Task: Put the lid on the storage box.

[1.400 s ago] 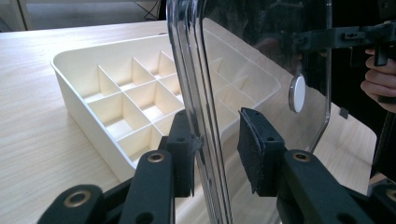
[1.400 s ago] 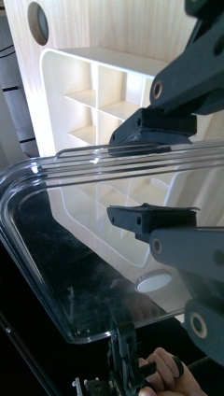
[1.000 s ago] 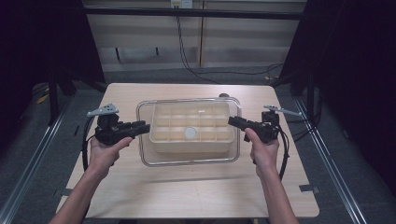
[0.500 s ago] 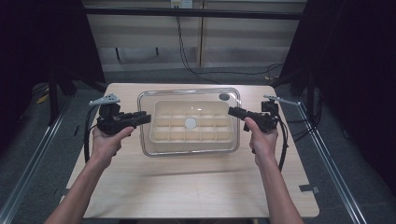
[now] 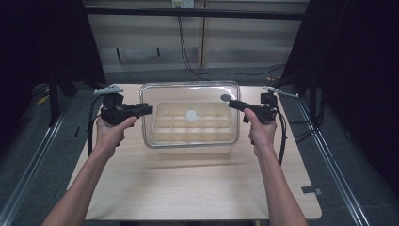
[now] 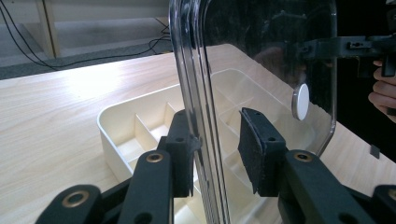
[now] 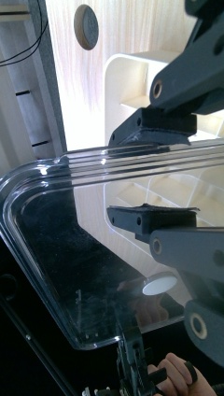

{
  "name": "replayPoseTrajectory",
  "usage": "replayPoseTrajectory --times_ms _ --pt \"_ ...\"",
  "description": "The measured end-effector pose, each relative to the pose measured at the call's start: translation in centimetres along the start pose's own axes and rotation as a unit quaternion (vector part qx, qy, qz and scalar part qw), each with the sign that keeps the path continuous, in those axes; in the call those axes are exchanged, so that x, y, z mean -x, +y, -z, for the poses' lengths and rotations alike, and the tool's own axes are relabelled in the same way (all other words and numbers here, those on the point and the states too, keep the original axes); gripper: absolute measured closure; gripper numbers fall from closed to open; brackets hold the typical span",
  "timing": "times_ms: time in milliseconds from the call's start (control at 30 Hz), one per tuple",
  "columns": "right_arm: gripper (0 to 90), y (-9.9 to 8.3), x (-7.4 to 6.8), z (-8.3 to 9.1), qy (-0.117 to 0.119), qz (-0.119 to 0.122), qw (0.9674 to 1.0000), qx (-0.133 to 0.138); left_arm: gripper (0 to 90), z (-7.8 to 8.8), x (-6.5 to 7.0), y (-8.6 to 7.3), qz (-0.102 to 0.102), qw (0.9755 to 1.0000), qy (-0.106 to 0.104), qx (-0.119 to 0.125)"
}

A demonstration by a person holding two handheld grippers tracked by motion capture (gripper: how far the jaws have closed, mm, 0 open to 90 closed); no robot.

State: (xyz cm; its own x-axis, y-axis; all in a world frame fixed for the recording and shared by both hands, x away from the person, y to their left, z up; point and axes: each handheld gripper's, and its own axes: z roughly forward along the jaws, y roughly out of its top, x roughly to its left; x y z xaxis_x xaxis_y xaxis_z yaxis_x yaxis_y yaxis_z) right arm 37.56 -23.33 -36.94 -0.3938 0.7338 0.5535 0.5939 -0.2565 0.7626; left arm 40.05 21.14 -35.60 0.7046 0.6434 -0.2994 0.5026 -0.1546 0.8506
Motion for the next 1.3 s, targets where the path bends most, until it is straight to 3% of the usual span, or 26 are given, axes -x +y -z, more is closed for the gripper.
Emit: replayPoseTrajectory --times_ms 433,933,1067,1200,1300 --pt "63.6 0.4 1.8 -1.3 -0.018 -0.013 0.9997 -0.015 64.9 -2.5 -1.6 0.3 0.018 0.9996 0.003 -0.021" --pt "63.7 0.0 3.0 -2.5 -0.033 -0.028 0.9985 -0.033 62.4 -4.0 -2.7 0.4 0.028 0.9991 0.009 -0.031" --pt "61.9 0.0 3.3 -3.0 -0.04 -0.025 0.9981 -0.04 61.8 -4.4 -3.0 0.5 0.035 0.9987 0.01 -0.036" --pt "58.6 0.1 3.2 -3.6 -0.057 -0.003 0.9969 -0.055 61.1 -4.7 -3.3 0.7 0.037 0.9983 0.012 -0.042" --pt "58.6 0.1 3.5 -3.7 -0.055 -0.007 0.9968 -0.058 60.9 -5.0 -3.7 0.6 0.043 0.9981 0.009 -0.044"
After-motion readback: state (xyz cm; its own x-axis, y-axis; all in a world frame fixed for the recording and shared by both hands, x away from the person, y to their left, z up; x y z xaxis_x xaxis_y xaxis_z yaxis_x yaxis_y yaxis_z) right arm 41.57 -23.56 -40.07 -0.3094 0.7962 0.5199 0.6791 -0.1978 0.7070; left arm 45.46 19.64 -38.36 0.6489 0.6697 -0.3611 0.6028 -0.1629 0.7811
